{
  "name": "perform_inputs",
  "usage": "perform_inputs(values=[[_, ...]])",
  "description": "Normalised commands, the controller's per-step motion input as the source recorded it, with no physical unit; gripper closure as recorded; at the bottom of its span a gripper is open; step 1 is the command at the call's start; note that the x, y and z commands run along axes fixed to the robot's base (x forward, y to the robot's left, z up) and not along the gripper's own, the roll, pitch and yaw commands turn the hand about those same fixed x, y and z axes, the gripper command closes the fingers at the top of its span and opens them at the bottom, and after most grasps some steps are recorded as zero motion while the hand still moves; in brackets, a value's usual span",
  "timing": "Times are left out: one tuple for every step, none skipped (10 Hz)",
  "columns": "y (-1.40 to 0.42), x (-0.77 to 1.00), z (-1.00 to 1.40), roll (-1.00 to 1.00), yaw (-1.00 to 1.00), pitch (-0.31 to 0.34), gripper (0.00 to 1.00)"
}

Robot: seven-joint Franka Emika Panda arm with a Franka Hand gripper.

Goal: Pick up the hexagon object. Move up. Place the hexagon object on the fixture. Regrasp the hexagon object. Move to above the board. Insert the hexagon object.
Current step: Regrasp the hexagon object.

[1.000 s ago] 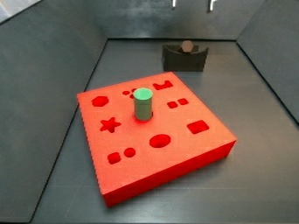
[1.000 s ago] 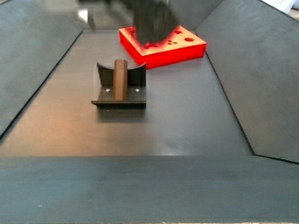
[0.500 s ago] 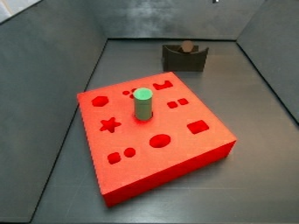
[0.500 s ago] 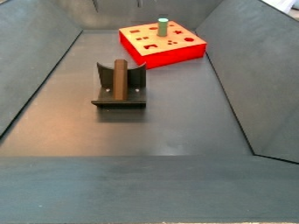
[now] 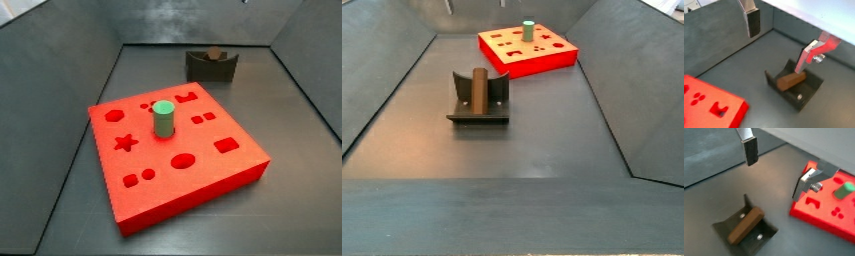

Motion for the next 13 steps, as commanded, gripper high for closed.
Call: perform_inputs(values=[[-0.02, -0.02, 0.01, 1.0, 0.02, -0.004, 0.0], [-0.02, -0.02, 0.01, 1.0, 0.02, -0.009, 0.0], [-0.02, -0.02, 0.0, 1.0, 0.02, -0.008, 0.0], [-0.02, -0.01, 0.01, 1.0, 0.02, -0.004, 0.0], [-0.02, -0.01, 0.01, 1.0, 0.02, -0.001, 0.0], [-0.02, 0.01, 0.01, 1.0, 0.02, 0.009, 0.0], [-0.02, 0.02, 0.0, 1.0, 0.03, 0.016, 0.0], [-0.03, 0.03, -0.01, 1.0, 0.03, 0.029, 0.0], [-0.03, 0.04, 0.0, 1.0, 0.03, 0.037, 0.0], [-0.03, 0.06, -0.01, 1.0, 0.04, 0.061, 0.0], [-0.03, 0.08, -0.01, 1.0, 0.05, 0.093, 0.0], [-0.04, 0.09, -0.01, 1.0, 0.07, 0.121, 0.0], [-0.04, 0.09, -0.01, 0.97, 0.1, 0.149, 0.0]])
